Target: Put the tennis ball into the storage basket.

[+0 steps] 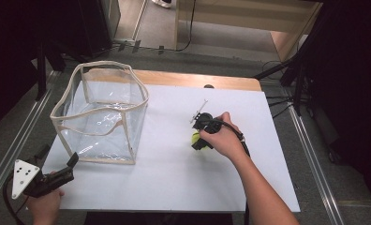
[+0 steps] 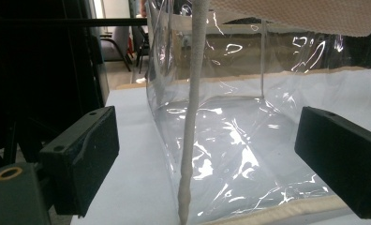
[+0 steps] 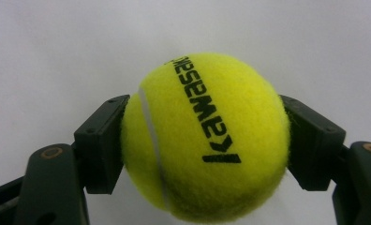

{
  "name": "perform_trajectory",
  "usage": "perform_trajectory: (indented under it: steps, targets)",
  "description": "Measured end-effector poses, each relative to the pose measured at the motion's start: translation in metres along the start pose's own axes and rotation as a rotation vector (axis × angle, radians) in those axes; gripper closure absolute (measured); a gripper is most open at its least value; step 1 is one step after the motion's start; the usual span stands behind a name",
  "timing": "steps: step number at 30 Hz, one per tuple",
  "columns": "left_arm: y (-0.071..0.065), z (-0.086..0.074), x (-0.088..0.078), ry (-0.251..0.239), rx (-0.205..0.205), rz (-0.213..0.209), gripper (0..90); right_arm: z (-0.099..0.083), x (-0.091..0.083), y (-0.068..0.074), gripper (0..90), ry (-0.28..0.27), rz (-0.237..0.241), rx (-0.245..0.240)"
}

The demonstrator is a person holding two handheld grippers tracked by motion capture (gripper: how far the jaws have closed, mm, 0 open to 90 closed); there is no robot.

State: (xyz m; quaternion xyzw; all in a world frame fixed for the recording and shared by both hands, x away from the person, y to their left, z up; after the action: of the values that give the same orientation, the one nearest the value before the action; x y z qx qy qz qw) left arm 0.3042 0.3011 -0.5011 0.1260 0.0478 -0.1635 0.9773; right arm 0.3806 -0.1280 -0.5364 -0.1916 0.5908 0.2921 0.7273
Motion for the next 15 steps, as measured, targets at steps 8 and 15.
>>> perform_trajectory:
  steps: [8, 15]
  targets:
    - [0.000, 0.000, 0.000, -0.001, -0.001, 0.000, 6.9, 0.017, 0.002, 0.018, 23.7, -0.008, 0.013, -0.045]
    - [0.000, 0.000, 0.000, 0.000, -0.001, -0.001, 6.9, 0.028, 0.003, 0.030, 23.7, -0.006, 0.020, -0.082]
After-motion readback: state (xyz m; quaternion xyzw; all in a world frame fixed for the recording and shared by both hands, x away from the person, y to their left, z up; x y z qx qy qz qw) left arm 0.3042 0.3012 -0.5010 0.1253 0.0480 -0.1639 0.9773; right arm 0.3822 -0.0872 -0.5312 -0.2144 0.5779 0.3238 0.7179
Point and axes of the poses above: each handheld gripper's, and its own axes: x roughly forward along the jaws, z roughly out of its top, y roughly to its left, the point moved 9 cm from there along x, roughly forward along the jaws, and after that the axes turned 11 degrees about x, right-handed, at the moved point
